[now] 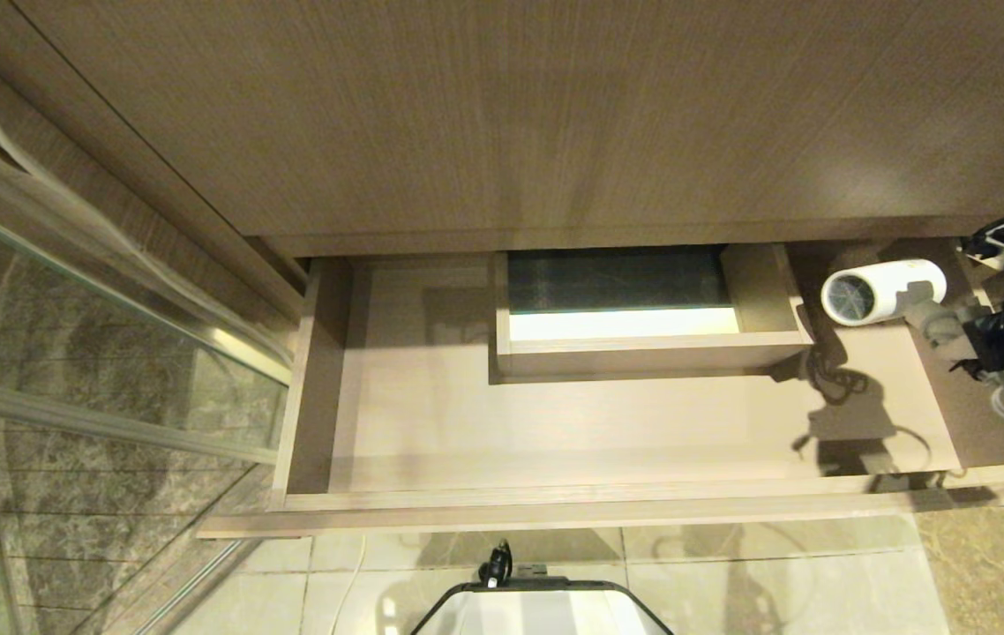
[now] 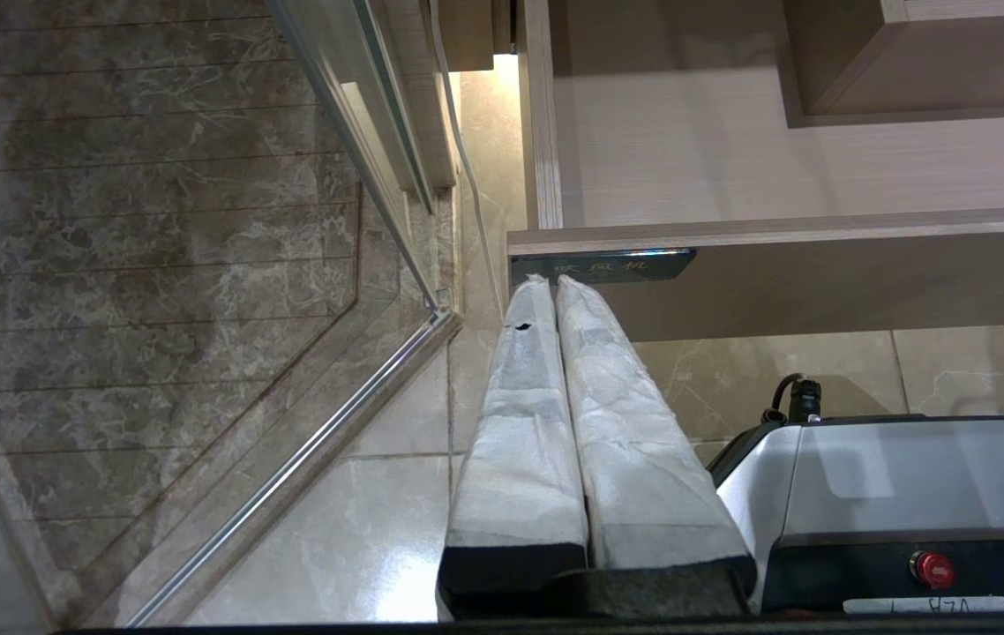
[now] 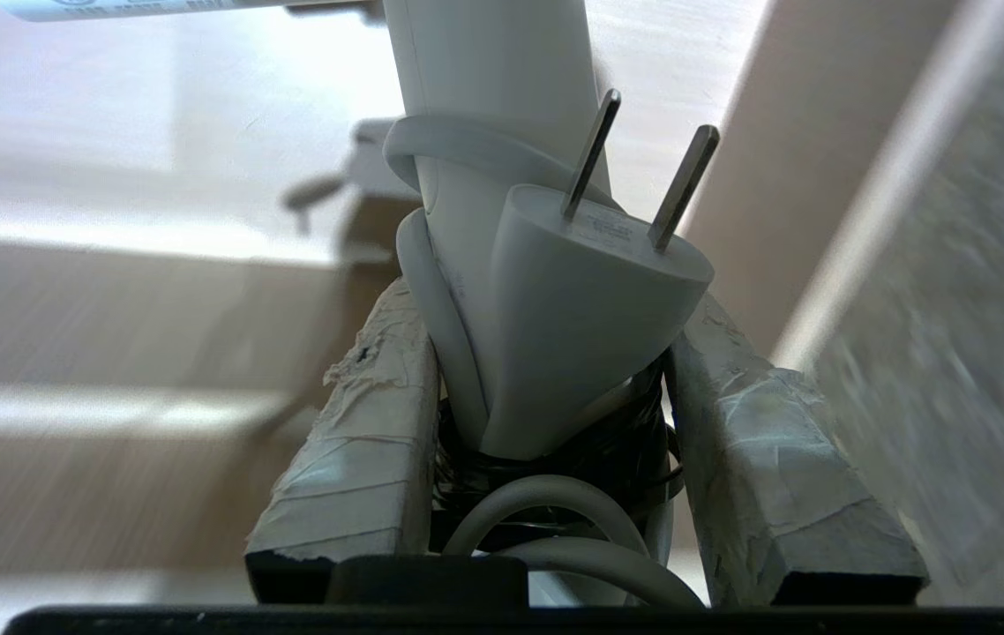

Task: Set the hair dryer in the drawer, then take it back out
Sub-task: Take the hairdryer out

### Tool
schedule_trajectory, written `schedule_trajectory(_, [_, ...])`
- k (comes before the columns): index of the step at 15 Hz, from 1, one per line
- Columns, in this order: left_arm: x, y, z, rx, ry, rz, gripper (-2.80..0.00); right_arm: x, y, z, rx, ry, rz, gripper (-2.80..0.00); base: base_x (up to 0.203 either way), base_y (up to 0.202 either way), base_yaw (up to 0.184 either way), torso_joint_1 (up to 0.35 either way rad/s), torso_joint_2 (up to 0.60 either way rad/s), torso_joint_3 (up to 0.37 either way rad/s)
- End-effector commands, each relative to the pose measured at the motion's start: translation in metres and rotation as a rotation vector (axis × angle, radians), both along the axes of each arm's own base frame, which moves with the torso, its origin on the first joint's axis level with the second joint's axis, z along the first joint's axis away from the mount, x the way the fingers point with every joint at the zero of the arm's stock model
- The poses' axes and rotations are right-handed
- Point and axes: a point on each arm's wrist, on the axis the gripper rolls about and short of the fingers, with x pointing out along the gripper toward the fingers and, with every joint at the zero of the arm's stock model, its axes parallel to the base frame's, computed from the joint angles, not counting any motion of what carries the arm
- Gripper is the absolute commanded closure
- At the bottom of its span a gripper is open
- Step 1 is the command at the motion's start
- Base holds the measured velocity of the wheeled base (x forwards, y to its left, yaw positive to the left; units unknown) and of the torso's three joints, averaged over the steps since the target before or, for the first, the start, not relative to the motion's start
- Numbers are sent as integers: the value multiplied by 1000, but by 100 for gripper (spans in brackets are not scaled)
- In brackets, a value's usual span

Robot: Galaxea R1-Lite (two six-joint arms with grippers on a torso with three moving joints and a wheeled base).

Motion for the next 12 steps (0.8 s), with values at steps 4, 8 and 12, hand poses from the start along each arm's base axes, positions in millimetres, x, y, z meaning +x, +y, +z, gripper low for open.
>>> schedule_trajectory(4, [0,0,0,0,0,1,0,-94,39,47,-65,-167,15,0,0,0,0,0,0,0])
schedule_trajectory(8, [0,0,0,0,0,1,0,-163,69,64,-114,-316,40,0,0,0,0,0,0,0])
schedule_trajectory(12, [0,0,0,0,0,1,0,-222,89,74,-173,-466,44,0,0,0,0,0,0,0])
